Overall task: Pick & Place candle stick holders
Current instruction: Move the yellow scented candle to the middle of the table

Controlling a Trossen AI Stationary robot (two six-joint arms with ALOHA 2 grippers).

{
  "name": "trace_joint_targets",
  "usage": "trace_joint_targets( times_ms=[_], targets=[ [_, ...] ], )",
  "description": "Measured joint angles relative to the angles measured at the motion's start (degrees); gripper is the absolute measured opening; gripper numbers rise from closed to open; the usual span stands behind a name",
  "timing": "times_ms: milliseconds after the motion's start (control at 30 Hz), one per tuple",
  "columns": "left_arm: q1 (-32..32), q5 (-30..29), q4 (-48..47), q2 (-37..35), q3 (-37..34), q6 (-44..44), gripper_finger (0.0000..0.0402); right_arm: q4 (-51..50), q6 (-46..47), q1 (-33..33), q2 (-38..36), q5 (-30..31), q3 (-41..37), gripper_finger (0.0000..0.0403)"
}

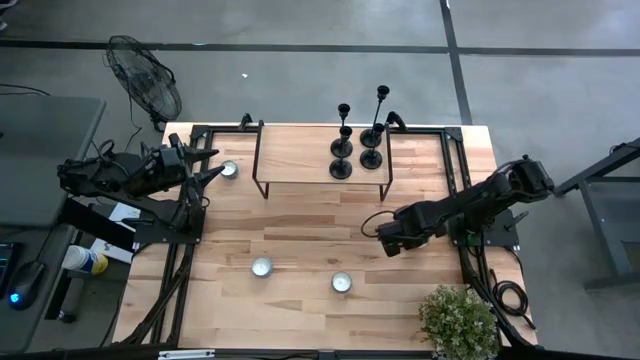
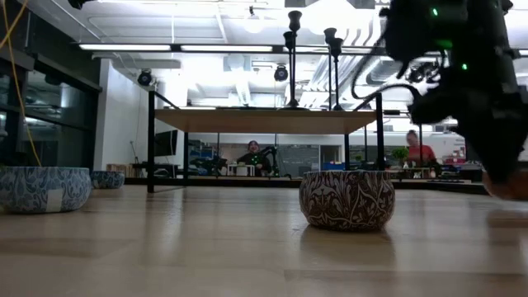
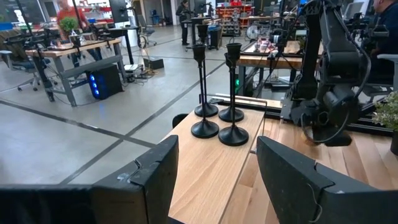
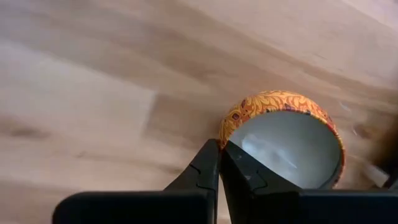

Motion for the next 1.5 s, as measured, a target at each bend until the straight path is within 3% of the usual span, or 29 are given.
trace_joint_targets(
  times_ms=[233, 533, 900, 1067, 1233, 1500],
  targets=[
    [0.0, 0.0, 0.0, 0.0, 0.0, 0.0, 0.0211, 4.9, -16.2, -0.1, 0.0, 0.1, 6.9, 0.0001],
    [0.0, 0.0, 0.0, 0.0, 0.0, 0.0, 0.0211, 25.1, -38.7, -1.6, 0.0, -5.5, 8.9, 0.0],
    [0.0, 0.2, 0.0, 0.0, 0.0, -1.6, 0.0211, 34.8, -53.8, -3.1, 0.2, -7.2, 8.9, 0.0],
    [0.0, 1.4, 0.0, 0.0, 0.0, -1.7, 0.0211, 38.5, -57.0, -3.7, 3.6, -8.3, 9.1, 0.0],
    [0.0, 1.4, 0.0, 0.0, 0.0, -3.0, 0.0211, 35.5, -62.2, -4.7, 11.0, -7.6, 17.3, 0.0],
    [0.0, 2.0, 0.0, 0.0, 0.0, -3.2, 0.0211, 20.6, -69.5, -8.1, 23.5, -6.6, 36.2, 0.0]
  ],
)
